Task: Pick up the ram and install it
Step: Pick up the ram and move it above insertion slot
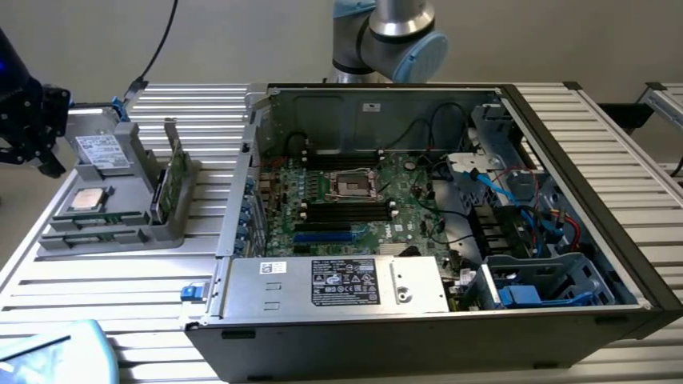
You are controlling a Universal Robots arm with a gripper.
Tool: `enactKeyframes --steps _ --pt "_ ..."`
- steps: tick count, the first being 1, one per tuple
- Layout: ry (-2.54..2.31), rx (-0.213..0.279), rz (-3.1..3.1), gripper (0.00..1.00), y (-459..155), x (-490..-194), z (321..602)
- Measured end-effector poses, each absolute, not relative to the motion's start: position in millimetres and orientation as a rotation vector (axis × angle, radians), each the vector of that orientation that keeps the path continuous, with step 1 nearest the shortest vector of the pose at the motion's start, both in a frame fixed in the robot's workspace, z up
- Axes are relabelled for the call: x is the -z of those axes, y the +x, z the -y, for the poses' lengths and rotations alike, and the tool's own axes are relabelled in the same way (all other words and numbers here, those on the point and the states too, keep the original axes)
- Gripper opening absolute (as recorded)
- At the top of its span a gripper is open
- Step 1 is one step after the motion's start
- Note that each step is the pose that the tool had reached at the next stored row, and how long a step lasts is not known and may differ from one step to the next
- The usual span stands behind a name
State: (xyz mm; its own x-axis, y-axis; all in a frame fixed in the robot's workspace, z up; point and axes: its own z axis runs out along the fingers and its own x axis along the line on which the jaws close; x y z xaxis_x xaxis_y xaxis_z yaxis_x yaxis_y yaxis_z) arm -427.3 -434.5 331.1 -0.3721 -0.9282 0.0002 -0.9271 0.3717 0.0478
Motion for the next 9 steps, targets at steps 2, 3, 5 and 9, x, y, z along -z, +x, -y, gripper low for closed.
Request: enactKeyframes --steps 2,3,5,9 --pt "1.791 0.061 2.546 0.1 -427.3 -329.5 434.5" --pt "1.815 0.06 2.529 0.1 -427.3 -328.6 434.5" --pt "1.86 0.06 2.495 0.1 -427.3 -326.8 434.5" --pt "1.95 0.059 2.424 0.1 -427.3 -322.8 434.5"
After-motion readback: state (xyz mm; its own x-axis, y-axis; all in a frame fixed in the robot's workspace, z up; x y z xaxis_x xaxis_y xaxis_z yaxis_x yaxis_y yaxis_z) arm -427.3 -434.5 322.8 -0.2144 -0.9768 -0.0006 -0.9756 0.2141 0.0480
